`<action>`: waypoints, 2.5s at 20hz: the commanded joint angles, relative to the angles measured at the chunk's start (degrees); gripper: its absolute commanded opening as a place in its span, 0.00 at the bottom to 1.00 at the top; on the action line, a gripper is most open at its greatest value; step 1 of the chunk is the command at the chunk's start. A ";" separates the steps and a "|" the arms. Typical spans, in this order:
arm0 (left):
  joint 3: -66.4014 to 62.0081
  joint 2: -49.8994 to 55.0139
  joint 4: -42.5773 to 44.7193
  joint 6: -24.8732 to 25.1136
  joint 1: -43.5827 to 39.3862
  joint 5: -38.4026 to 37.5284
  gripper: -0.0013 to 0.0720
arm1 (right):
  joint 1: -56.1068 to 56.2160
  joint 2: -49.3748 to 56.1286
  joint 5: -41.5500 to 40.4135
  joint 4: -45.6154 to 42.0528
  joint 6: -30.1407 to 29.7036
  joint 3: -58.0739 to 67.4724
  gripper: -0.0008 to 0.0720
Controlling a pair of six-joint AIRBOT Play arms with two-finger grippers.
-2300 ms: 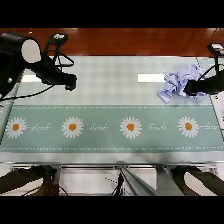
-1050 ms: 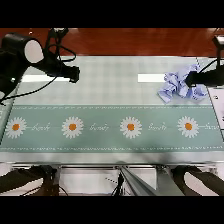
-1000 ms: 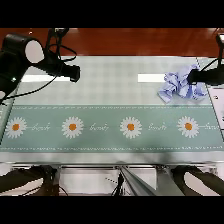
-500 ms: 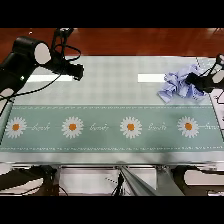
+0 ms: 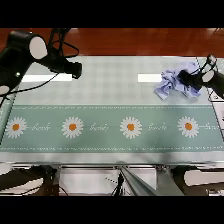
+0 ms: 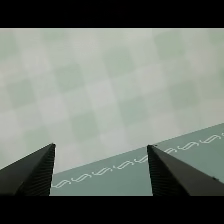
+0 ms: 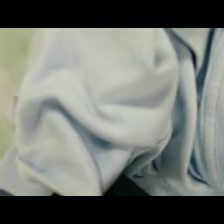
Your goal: Fold the shirts.
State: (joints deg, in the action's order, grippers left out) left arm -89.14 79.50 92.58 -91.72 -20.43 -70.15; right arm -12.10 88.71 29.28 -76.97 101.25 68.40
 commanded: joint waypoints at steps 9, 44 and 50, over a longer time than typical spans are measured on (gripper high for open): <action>-32.00 -12.52 -3.08 -0.09 -2.51 -14.14 1.00 | 16.59 -46.64 4.46 8.07 -19.17 6.95 0.06; 48.15 -26.67 -19.41 -3.10 -2.45 10.62 1.00 | 27.50 -25.94 38.66 -28.68 -4.74 6.88 0.71; 54.36 -21.57 -26.49 2.93 -2.32 19.67 0.89 | 12.02 -25.94 37.16 -9.18 -11.52 -2.95 0.78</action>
State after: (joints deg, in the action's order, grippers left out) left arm -37.78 55.20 71.02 -92.92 -22.81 -55.99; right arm 6.22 63.09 66.11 -94.63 92.92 69.71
